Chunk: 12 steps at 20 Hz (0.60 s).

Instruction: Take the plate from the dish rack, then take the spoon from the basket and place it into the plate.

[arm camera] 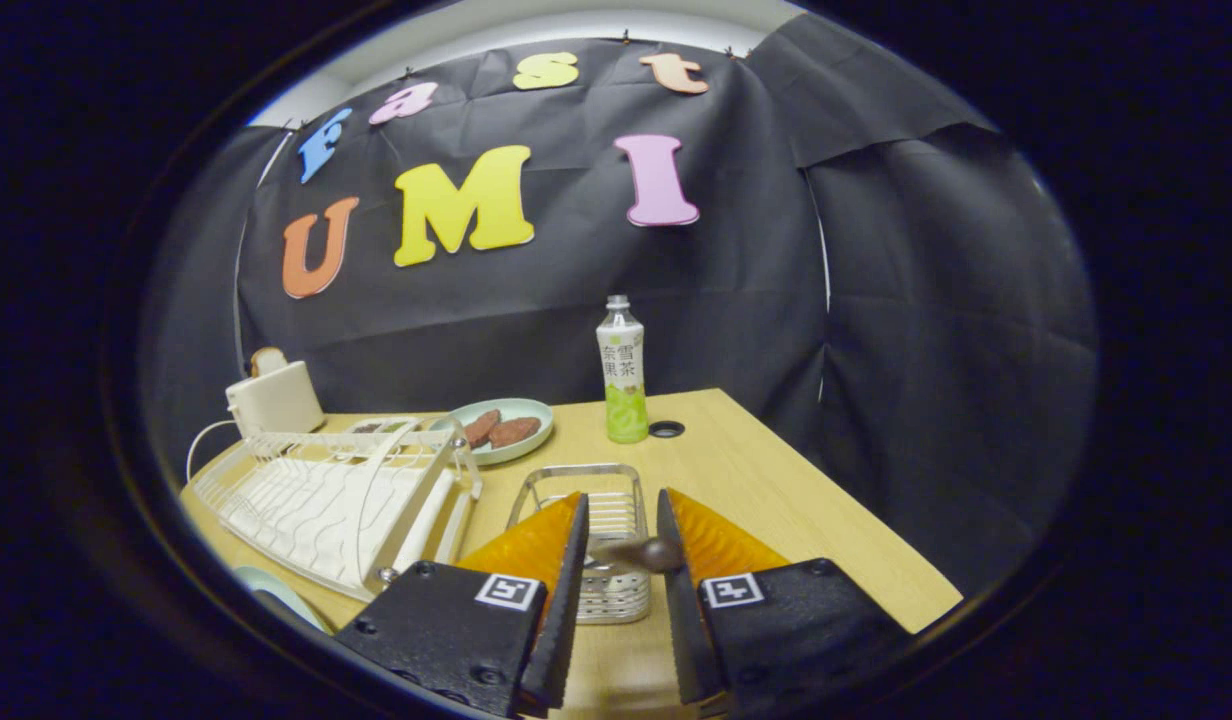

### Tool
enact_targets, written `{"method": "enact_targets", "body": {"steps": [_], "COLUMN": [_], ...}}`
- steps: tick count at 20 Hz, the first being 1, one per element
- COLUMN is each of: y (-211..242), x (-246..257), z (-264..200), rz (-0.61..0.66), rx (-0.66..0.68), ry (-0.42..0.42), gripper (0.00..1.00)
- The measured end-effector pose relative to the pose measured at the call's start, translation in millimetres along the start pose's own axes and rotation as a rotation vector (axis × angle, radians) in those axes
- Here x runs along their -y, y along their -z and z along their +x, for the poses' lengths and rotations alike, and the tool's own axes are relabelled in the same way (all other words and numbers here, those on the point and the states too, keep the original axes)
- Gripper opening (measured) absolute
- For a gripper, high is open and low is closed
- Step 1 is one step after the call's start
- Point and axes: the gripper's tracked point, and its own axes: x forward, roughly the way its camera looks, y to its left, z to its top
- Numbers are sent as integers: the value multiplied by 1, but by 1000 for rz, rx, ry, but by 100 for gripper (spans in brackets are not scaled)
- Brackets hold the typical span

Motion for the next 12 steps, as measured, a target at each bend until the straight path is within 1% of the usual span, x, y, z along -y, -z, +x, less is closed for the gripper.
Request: {"method": "enact_targets", "body": {"steps": [1, 2, 3, 6, 10, 12], "y": [-2, -3, -5, -13, -30, -43], "x": [-8, -11, -15, -27, -35, -32], "z": [-2, -2, -1, 0, 5, 2], "rz": [2, -14, -34, -77, -49, -42], "rx": [-2, -5, -6, -9, -4, 5], "ry": [-11, 3, 8, 28, 38, 56], "gripper": [36, 26, 23, 20, 20, 20]}}
